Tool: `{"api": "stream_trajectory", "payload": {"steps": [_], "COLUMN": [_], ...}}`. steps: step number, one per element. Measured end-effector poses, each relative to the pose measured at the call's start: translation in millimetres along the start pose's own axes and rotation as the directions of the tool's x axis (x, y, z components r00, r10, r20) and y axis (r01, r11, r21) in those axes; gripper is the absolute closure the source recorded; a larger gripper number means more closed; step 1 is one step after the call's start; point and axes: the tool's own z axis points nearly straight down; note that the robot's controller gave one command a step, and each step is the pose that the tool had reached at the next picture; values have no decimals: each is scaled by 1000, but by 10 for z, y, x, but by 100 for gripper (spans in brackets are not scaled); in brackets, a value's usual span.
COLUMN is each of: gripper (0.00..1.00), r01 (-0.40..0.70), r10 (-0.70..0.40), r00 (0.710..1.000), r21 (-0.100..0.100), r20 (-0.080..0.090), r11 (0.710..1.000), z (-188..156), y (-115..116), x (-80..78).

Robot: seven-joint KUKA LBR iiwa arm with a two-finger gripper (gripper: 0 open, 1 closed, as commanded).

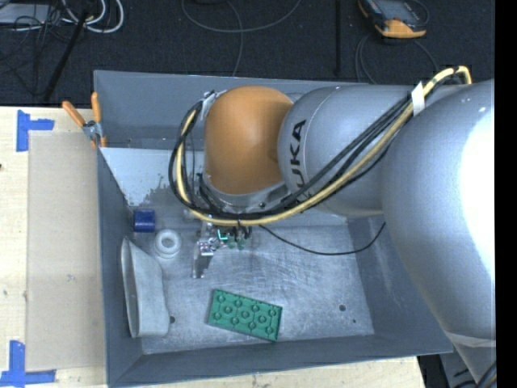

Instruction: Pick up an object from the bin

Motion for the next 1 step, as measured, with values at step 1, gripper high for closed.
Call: {"api": "stream_trajectory", "payload": {"steps": [1], "gripper": [0], "r01": [-148], "r10": [148], "r00": [989], "r21": [2], "r20": [3], "r11": [989], "z": [-35], "y": [-929], "x": [553]}}
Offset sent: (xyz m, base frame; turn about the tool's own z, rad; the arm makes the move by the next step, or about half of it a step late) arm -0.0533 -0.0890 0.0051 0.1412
